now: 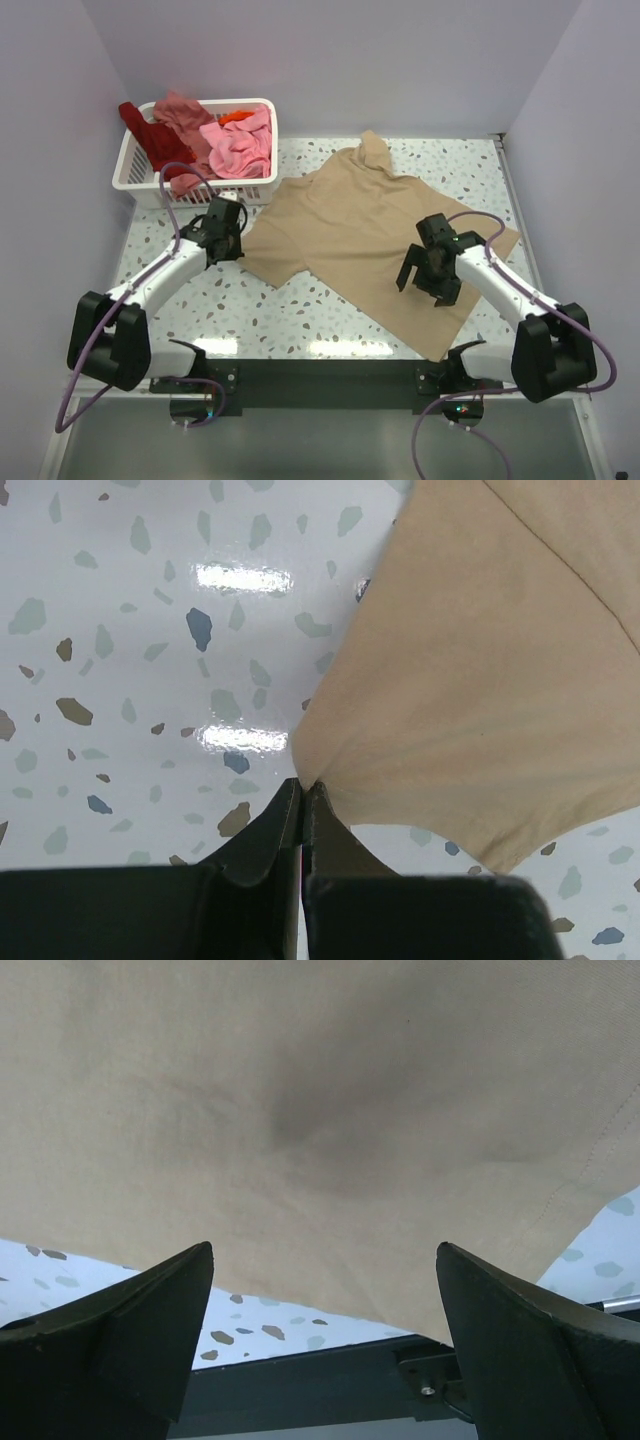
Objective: Fold and stack the t-shirts
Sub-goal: Flatten the tshirt out
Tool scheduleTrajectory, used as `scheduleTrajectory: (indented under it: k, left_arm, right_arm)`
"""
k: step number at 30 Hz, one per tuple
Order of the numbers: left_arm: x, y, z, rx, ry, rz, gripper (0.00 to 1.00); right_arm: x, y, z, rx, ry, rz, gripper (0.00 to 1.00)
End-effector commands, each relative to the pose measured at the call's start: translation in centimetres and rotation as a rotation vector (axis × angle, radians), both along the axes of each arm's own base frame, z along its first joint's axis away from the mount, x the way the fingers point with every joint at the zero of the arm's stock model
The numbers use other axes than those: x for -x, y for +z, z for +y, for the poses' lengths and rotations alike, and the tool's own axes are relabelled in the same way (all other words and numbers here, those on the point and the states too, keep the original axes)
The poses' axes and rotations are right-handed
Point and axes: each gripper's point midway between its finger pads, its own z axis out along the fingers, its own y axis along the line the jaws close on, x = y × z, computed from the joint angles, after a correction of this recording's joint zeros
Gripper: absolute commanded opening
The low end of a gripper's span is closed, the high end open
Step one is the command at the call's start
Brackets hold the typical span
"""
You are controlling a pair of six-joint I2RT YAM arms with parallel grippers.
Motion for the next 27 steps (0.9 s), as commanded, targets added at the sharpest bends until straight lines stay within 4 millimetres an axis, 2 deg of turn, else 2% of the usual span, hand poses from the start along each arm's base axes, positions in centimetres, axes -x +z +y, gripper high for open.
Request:
scheduleTrajectory:
  k: [1,6,8,10,14,20,27]
  left_arm:
    - [-1.4,1.0,0.6,-0.012,-0.012,-0.022,0.0]
    - [-1.9,1.0,0.4,0.008,-0.025,-0.023,0.0]
    - [-1.9,0.9,0.3,0.01,-0.038,-0.017,0.0]
    - [-1.9,0.8,0.1,0.017,-0.051,-0.011,0.0]
    - [-1.6,0.7,-0.4,0.04,-0.068,-0.002,0.0]
    - [-1.4,0.1,-1.0,0.066,-0.088,0.016,0.0]
    - [-1.9,0.8,-1.6,0.093,-0.103,0.004,0.0]
  right_arm:
    - [-0.7,1.5,0.0,0.051,-0.05,-0.06,0.97]
    - [2.2,2.0,-0.9,0.129,-0.097,-0.06,0.97]
    - [4.1,2.1,-1.5,0.163,-0.112,-0.03,0.97]
    - [5.6,2.1,-1.8,0.162,-0.12,-0.014,0.93]
    - [8.6,1.1,-1.4,0.141,-0.139,0.039,0.87]
    - [10.7,0.6,-1.2,0.127,-0.168,0.073,0.82]
    - [11.3,0.3,-1.1,0.186,-0.194,0.104,0.78]
